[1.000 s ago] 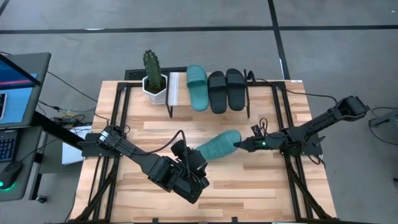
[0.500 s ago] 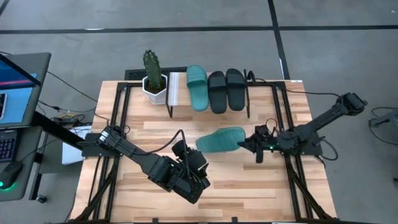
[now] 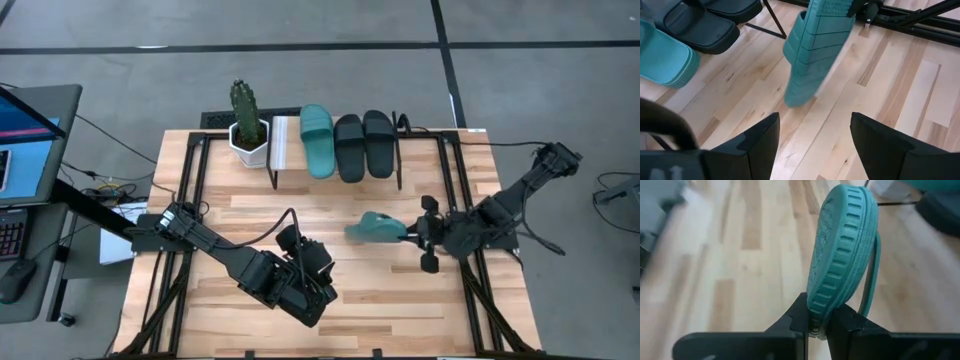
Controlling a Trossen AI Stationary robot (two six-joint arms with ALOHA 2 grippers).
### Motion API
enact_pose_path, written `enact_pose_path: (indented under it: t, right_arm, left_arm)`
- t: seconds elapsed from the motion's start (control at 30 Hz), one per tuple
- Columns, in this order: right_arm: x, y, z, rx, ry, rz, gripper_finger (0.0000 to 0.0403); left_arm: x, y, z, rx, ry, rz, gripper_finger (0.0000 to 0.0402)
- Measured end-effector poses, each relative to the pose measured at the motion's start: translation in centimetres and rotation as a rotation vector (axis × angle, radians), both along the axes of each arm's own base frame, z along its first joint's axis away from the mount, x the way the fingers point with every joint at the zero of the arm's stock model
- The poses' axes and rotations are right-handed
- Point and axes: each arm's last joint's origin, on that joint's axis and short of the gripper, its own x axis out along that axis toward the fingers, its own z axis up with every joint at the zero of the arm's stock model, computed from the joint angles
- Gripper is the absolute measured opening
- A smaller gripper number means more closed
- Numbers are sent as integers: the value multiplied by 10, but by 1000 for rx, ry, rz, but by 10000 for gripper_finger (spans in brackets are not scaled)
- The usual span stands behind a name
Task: Pick and place slides into the shelf
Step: Put the green slipper on the shelf beside the green slipper
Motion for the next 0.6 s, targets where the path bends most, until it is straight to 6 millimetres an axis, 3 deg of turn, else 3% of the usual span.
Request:
enact_pose_path:
  t: [0.4, 0.6]
  right_arm:
    - [50, 41, -6, -395, 131, 78, 30]
    - [70, 49, -5, -557, 158, 47, 30]
  left_arm:
    - [0, 0, 0, -16, 10, -9, 231]
    - [0, 0, 0, -18, 11, -9, 231]
